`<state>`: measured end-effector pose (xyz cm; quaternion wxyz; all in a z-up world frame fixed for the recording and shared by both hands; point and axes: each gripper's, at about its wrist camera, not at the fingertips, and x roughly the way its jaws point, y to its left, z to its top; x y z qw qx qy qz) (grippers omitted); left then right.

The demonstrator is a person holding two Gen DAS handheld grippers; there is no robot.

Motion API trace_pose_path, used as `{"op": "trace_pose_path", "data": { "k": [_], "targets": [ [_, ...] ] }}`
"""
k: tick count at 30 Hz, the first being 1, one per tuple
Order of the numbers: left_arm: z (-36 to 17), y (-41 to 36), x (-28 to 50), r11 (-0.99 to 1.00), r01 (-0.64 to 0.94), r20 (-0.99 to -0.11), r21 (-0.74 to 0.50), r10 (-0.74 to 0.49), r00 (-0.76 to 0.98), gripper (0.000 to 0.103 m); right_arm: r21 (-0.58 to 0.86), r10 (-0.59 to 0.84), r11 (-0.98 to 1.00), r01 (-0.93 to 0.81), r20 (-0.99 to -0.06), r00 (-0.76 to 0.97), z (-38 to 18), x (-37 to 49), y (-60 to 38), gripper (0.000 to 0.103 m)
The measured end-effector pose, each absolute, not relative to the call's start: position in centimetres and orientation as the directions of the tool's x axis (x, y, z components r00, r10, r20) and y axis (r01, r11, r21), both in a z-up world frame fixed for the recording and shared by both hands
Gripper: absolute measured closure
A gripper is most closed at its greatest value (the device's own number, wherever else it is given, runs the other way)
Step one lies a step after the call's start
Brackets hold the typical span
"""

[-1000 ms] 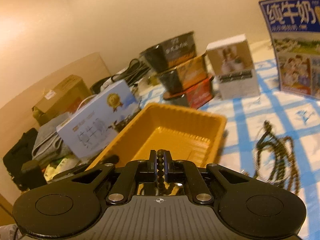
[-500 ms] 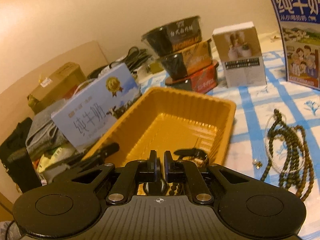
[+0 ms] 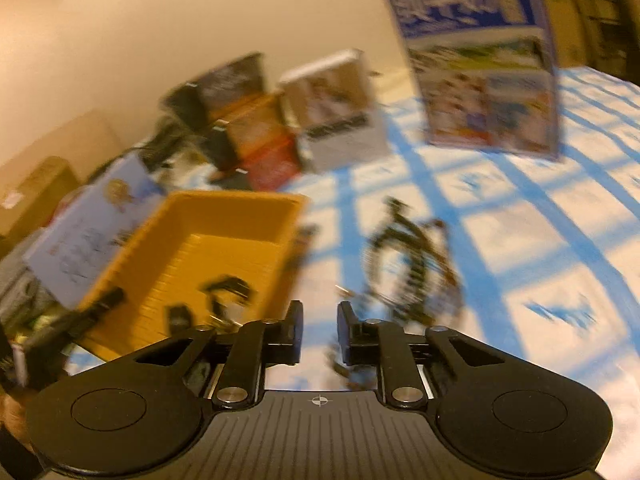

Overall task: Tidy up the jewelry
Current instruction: 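Carry the bead strand into the orange tray and release it, then move the right tool back to the bead pile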

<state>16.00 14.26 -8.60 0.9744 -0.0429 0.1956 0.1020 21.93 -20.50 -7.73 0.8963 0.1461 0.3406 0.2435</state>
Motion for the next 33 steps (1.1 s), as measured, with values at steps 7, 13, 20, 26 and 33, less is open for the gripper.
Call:
{"op": "trace_pose_path", "data": {
  "k": [7, 13, 20, 26, 33],
  "targets": [
    [-8.6, 14.1, 16.1, 0.976, -0.215, -0.39, -0.034, 0.185, 0.902, 0.098, 0.388, 0.45, 0.887, -0.251, -0.598, 0.664, -9.8, 20.9, -23.4, 0.074],
    [-8.5, 14.0, 16.2, 0.976, -0.216, -0.39, -0.028, 0.188, 0.901, 0.098, 0.354, 0.419, 0.904, -0.242, -0.612, 0.671, -10.2, 20.8, -24.2, 0.072],
    [-8.4, 14.1, 16.2, 0.976, -0.214, -0.39, -0.026, 0.187, 0.901, 0.098, 0.336, 0.416, 0.907, -0.254, -0.615, 0.67, -10.3, 20.9, -23.8, 0.071],
    [-8.4, 14.1, 16.2, 0.977, -0.214, -0.39, -0.026, 0.187, 0.902, 0.098, 0.336, 0.423, 0.904, -0.265, -0.614, 0.666, -10.2, 21.1, -23.4, 0.071],
    [-8.4, 14.1, 16.2, 0.976, -0.215, -0.39, -0.027, 0.188, 0.901, 0.098, 0.332, 0.426, 0.903, -0.273, -0.612, 0.666, -10.1, 21.3, -23.2, 0.071]
  ]
}}
